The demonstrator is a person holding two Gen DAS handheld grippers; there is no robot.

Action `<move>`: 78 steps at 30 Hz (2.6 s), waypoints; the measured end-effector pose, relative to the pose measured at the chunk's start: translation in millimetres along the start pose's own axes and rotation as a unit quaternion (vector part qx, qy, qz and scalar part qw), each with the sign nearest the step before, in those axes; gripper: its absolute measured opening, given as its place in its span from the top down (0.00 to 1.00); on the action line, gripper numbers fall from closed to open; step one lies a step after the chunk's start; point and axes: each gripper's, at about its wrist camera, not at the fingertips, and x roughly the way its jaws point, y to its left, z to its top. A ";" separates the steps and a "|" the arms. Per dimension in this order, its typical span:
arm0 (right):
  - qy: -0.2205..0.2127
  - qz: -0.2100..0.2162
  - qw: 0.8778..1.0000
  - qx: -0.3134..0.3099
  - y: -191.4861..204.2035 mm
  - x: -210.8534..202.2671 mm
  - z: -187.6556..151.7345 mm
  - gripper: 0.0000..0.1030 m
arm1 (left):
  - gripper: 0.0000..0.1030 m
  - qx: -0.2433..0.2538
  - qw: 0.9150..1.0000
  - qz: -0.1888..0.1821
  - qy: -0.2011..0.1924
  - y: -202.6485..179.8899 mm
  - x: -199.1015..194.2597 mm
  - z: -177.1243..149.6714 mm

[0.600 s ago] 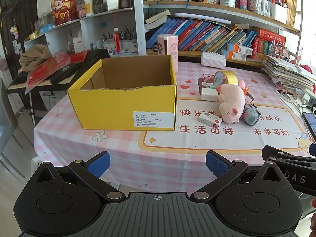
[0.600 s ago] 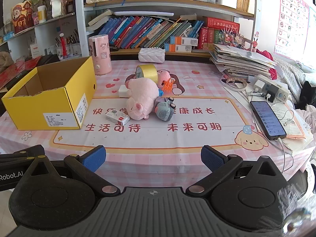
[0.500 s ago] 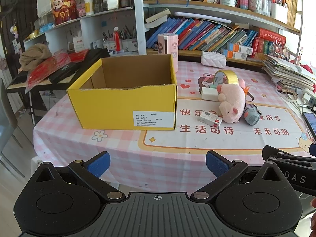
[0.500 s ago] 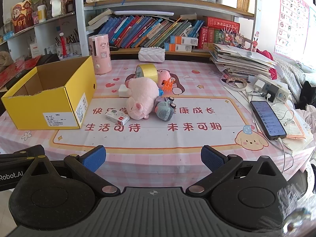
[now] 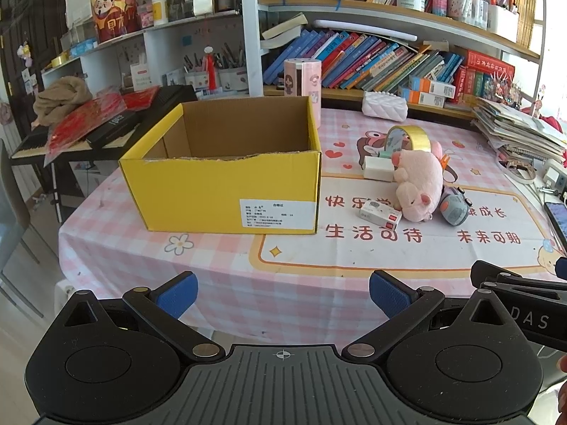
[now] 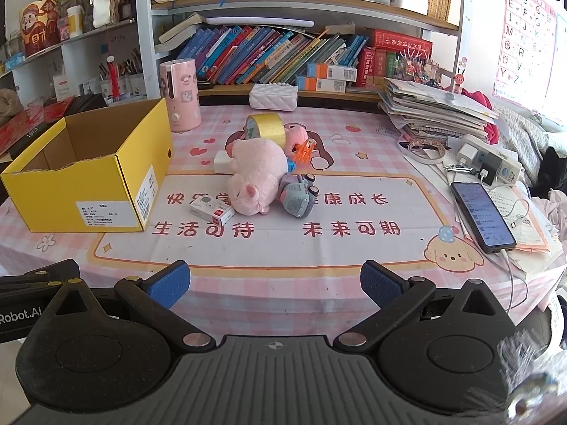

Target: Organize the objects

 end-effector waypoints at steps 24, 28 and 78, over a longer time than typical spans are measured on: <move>-0.001 -0.002 1.000 -0.003 -0.3 1.2 3.2 0.00 | 0.00 0.003 1.000 -0.008 0.001 2.4 4.8 -0.7; 0.000 -0.002 1.000 -0.003 0.2 1.2 2.8 0.00 | 0.00 0.002 1.000 -0.010 -0.001 3.0 4.2 -0.8; 0.004 -0.004 1.000 -0.012 -12.4 18.7 15.2 0.00 | 0.00 -0.003 0.999 -0.034 -0.007 -8.4 21.9 15.6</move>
